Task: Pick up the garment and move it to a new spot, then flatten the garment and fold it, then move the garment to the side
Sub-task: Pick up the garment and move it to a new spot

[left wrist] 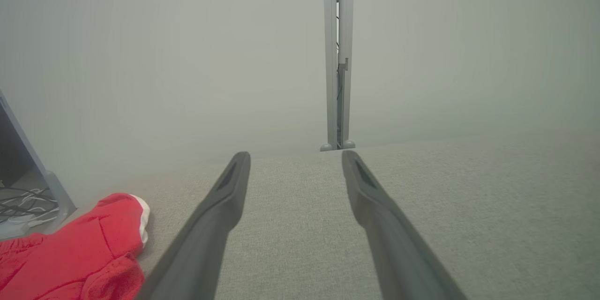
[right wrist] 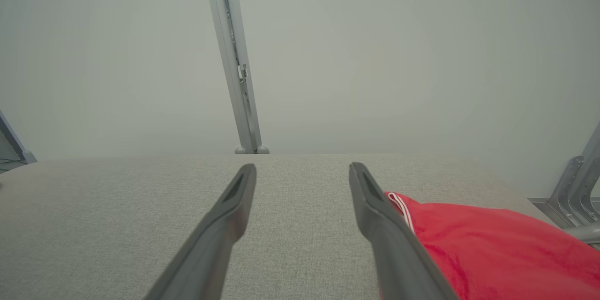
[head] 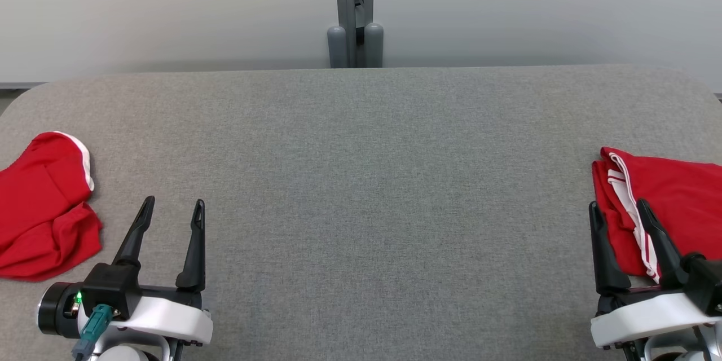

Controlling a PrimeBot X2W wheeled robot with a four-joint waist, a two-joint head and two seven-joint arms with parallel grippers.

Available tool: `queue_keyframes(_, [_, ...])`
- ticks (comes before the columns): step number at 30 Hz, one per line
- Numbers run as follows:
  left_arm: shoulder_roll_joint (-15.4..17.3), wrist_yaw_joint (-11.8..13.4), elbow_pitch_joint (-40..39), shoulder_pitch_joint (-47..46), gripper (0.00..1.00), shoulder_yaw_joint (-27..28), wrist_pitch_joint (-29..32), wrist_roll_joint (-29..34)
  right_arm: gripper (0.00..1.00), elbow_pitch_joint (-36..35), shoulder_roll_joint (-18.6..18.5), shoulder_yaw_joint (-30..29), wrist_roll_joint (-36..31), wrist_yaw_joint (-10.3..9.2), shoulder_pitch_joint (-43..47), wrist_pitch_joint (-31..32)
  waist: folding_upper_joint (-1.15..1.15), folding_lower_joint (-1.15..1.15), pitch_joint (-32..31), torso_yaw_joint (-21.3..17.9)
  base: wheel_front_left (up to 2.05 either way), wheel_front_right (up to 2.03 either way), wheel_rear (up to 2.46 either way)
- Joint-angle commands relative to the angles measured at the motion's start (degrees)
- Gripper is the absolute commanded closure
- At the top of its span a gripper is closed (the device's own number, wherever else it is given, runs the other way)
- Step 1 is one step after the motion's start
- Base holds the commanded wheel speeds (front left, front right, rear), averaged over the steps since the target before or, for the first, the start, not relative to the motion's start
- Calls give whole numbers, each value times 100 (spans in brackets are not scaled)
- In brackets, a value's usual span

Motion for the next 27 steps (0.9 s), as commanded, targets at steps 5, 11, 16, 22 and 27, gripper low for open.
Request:
queue_keyframes(5, [5,75,2,-150,0,32,-18,-61,0,-25,-25,-33,22,0,12,-26,0,0,39,181,0,0,0])
queue_keyframes(11, [-9,98,31,-235,0,51,-48,-93,0,-77,-24,-45,-95,0,-4,50,0,0,32,688,0,0,0])
queue_keyframes(16, [-4,125,65,-202,0,89,-57,-127,0,-99,-25,-68,-131,0,-27,77,0,0,21,1115,0,0,0])
queue_keyframes(22, [-3,149,78,-109,0,143,-71,-155,0,-74,-27,-40,-110,0,-71,64,0,0,-28,1747,0,0,0])
queue_keyframes(27, [3,165,63,-29,0,157,-73,-170,0,-17,-28,6,-79,0,-96,40,0,0,-74,2162,0,0,0])
